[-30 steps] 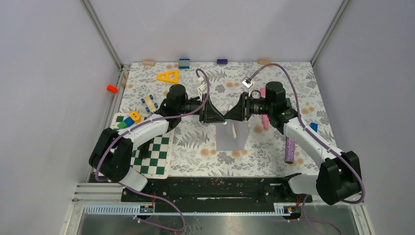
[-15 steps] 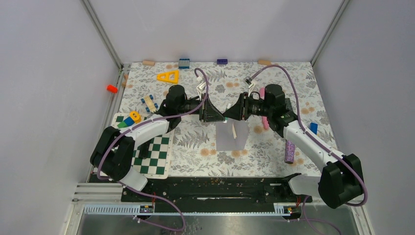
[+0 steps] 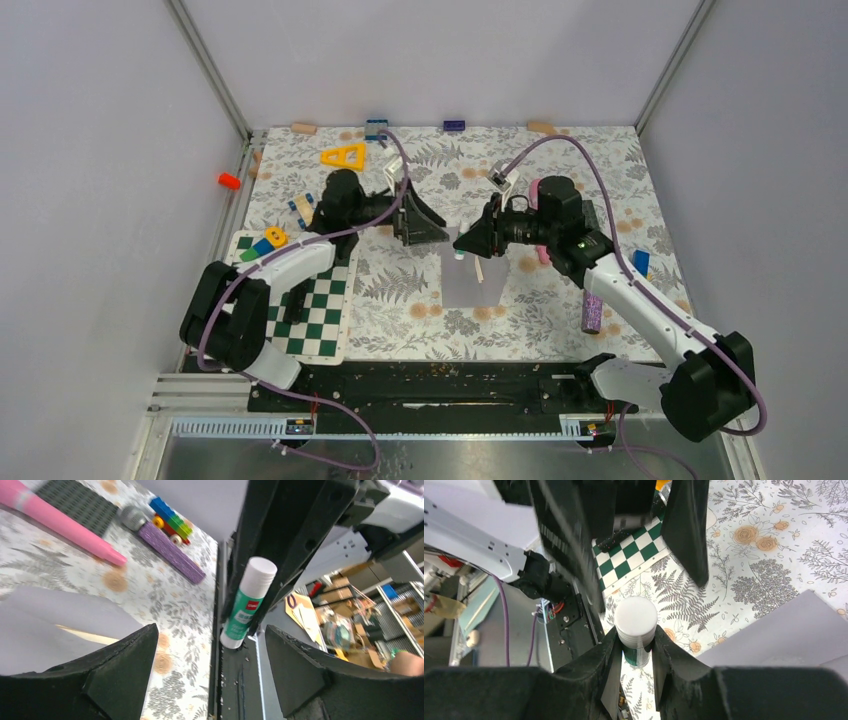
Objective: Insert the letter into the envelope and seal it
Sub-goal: Adjust the solid glue.
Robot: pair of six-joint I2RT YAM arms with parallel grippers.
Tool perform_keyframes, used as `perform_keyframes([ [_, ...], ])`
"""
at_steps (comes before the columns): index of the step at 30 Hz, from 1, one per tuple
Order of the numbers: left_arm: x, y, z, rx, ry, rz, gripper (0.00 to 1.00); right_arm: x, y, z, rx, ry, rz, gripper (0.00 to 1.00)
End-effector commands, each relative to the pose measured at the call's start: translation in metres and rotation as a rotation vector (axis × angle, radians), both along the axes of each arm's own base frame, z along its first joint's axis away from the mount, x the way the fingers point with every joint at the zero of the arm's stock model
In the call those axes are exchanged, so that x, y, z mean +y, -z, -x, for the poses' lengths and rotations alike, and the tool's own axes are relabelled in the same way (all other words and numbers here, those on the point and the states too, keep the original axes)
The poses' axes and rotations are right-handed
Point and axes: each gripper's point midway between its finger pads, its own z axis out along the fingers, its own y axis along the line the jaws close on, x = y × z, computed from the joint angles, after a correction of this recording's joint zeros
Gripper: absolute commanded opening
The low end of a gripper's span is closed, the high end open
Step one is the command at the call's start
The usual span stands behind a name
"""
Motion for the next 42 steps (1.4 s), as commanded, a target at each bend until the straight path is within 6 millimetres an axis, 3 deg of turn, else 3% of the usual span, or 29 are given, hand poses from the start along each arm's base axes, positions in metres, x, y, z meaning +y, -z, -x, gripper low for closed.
perform_keyframes([
  [1,0.024,-0.048,-0.002,-0.166,-0.023,0.105,0.81,-0.006,-0.006,0.011,-0.121,-0.070,0.051,0.10],
  [8,0.020,-0.050,0.001,-0.190,-0.031,0.089,0.81,-0.002,0.002,0.024,-0.080,-0.163,0.052,0.10],
  [15,0.000,-0.033,0.014,-0.173,0.026,0.059,0.81,0.006,-0.005,0.038,0.001,-0.253,-0.006,0.11],
  [24,-0.009,-0.026,0.020,-0.158,0.060,0.051,0.78,0.010,-0.002,0.036,0.058,-0.262,-0.028,0.12],
  [42,-0.015,-0.019,0.028,-0.137,0.097,0.045,0.49,0.013,0.000,0.038,0.101,-0.281,-0.042,0.15],
])
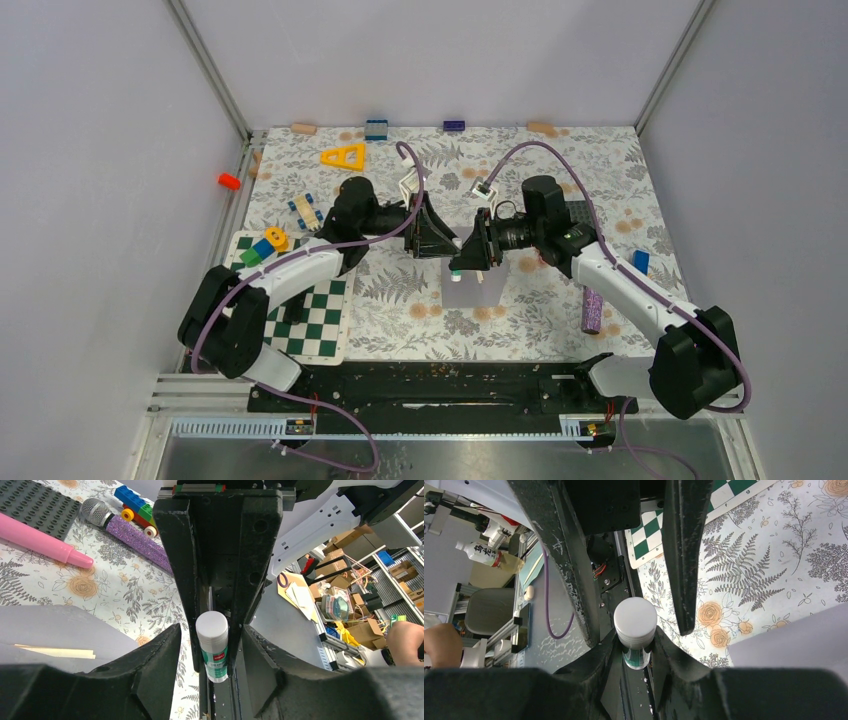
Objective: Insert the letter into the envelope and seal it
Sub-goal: Adjust the solid glue.
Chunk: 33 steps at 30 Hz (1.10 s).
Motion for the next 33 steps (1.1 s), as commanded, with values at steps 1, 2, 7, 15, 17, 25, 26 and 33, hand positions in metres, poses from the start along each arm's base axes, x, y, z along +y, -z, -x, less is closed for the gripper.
perform_keyframes([
  [1,-0.002,-0.011,0.001,-0.053,0.024,0.028,0.48,0.005,-0.023,0.001,-0.068,-0.045,-0.056,0.15],
  [2,-0.002,-0.011,0.001,-0.050,0.026,0.030,0.47,0.005,-0.022,0.002,-0.072,-0.047,-0.056,0.16],
  [7,-0.003,-0.014,0.000,-0.022,0.032,0.050,0.47,0.003,-0.019,0.005,-0.091,-0.056,-0.055,0.16],
  [15,-0.004,-0.017,0.001,0.018,0.047,0.077,0.40,0.002,-0.014,0.006,-0.103,-0.067,-0.051,0.16],
  [17,-0.004,-0.017,0.001,0.017,0.043,0.077,0.40,0.002,-0.013,0.006,-0.111,-0.068,-0.050,0.16],
  [25,-0.002,-0.016,-0.002,0.017,0.028,0.076,0.61,0.002,-0.013,0.007,-0.110,-0.074,-0.053,0.16],
  [26,-0.002,-0.017,-0.001,0.017,0.028,0.076,0.62,0.001,-0.013,0.007,-0.109,-0.073,-0.053,0.17],
  [33,-0.001,-0.015,-0.003,0.013,0.018,0.074,0.45,0.002,-0.013,0.009,-0.108,-0.081,-0.055,0.17],
])
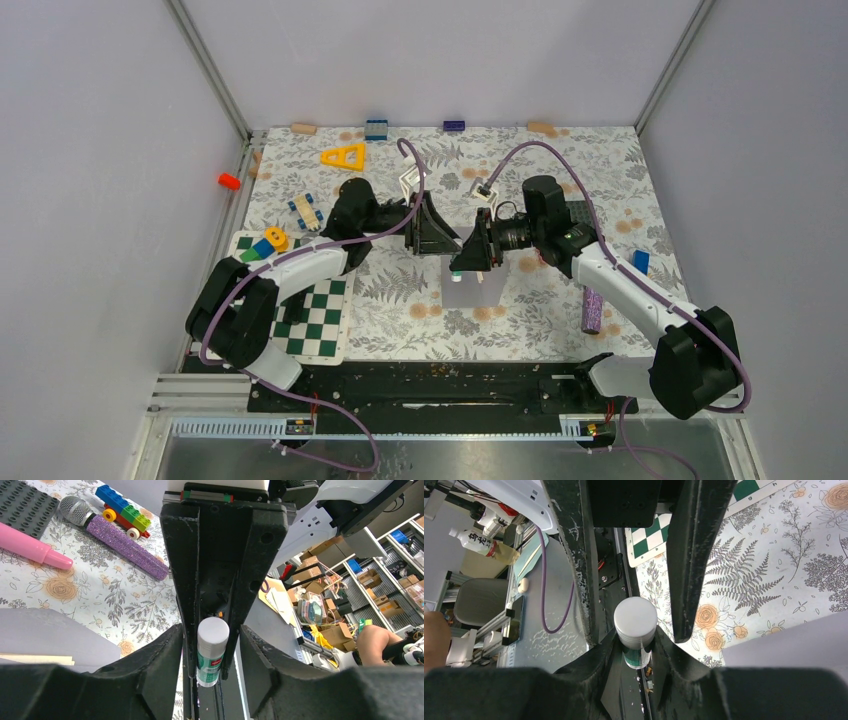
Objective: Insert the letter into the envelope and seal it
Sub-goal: Adjust the solid glue.
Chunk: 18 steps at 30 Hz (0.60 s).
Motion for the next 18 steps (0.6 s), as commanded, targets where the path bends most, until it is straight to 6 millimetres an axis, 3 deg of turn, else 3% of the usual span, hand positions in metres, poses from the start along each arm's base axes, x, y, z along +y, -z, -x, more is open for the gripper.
perform_keyframes([
  [1,0.0012,-0.0101,-0.0051,-0.069,-0.025,0.038,0.43,0.0015,-0.0114,0.0069,-0.058,-0.044,-0.041,0.17],
  [13,0.0021,-0.0072,-0.0063,-0.074,-0.031,0.036,0.19,0.0036,-0.0145,0.0028,-0.025,-0.023,-0.039,0.21],
  [16,0.0022,-0.0062,-0.0065,-0.072,-0.033,0.033,0.18,0.0043,-0.0149,0.0019,-0.007,-0.016,-0.038,0.29],
  [18,0.0021,-0.0061,-0.0067,-0.073,-0.035,0.033,0.18,0.0041,-0.0144,0.0014,-0.003,-0.012,-0.036,0.39],
])
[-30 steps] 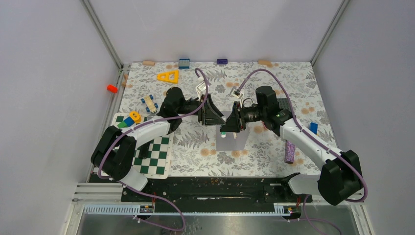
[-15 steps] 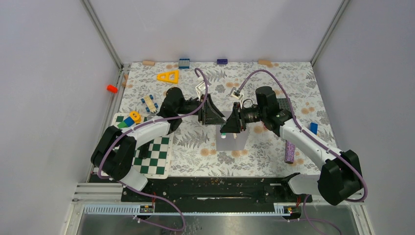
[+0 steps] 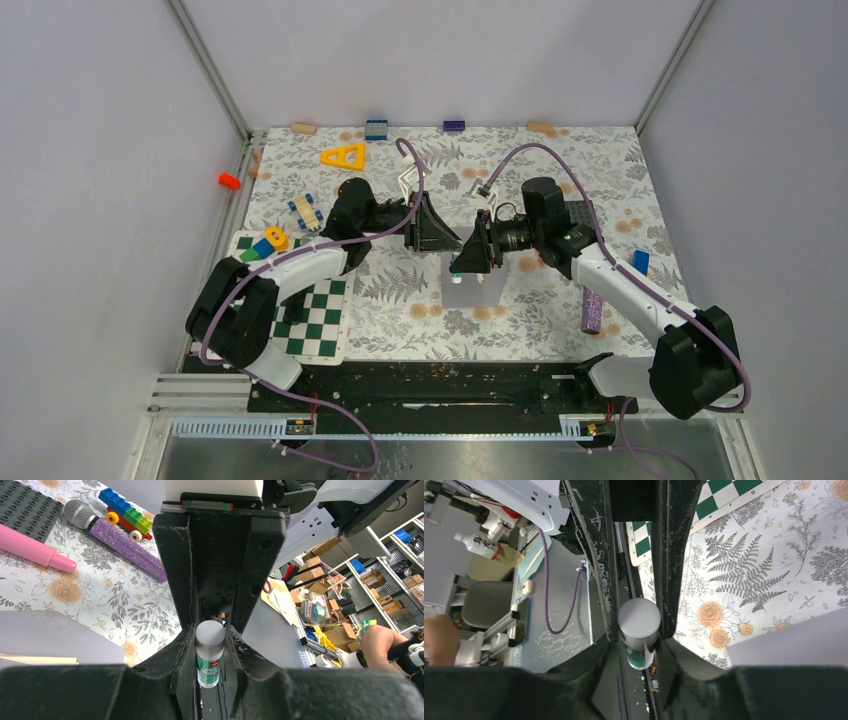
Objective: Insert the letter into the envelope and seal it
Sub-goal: Adjust the solid glue.
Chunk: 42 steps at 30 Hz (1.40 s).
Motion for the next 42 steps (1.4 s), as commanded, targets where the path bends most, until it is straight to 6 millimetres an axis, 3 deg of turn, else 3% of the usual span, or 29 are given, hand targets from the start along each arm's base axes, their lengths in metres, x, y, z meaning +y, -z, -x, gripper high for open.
perform_keyframes([
  [1,0.001,-0.005,-0.005,-0.059,-0.030,0.026,0.19,0.004,-0.019,0.000,-0.032,-0.020,-0.043,0.46],
  [5,0.002,-0.004,-0.008,-0.053,-0.040,0.025,0.20,0.002,-0.016,-0.001,-0.031,-0.010,-0.040,0.67],
  [10,0.009,-0.008,-0.018,-0.034,-0.082,0.045,0.20,-0.004,-0.010,-0.006,-0.055,0.026,-0.023,0.75],
  [12,0.014,-0.010,-0.028,-0.013,-0.131,0.063,0.20,-0.007,-0.004,-0.012,-0.074,0.066,-0.001,0.76],
  [17,0.029,-0.015,-0.050,0.059,-0.264,0.124,0.21,-0.008,-0.013,-0.034,-0.175,0.217,-0.058,0.77],
  [27,0.037,-0.022,-0.054,0.102,-0.339,0.200,0.22,0.002,-0.019,-0.059,-0.073,0.350,-0.181,0.76],
  [35,0.038,-0.021,-0.057,0.108,-0.356,0.204,0.23,0.008,-0.015,-0.054,-0.046,0.322,-0.188,0.72],
  [42,0.041,-0.021,-0.061,0.107,-0.371,0.212,0.23,0.014,-0.011,-0.047,-0.040,0.288,-0.185,0.61],
])
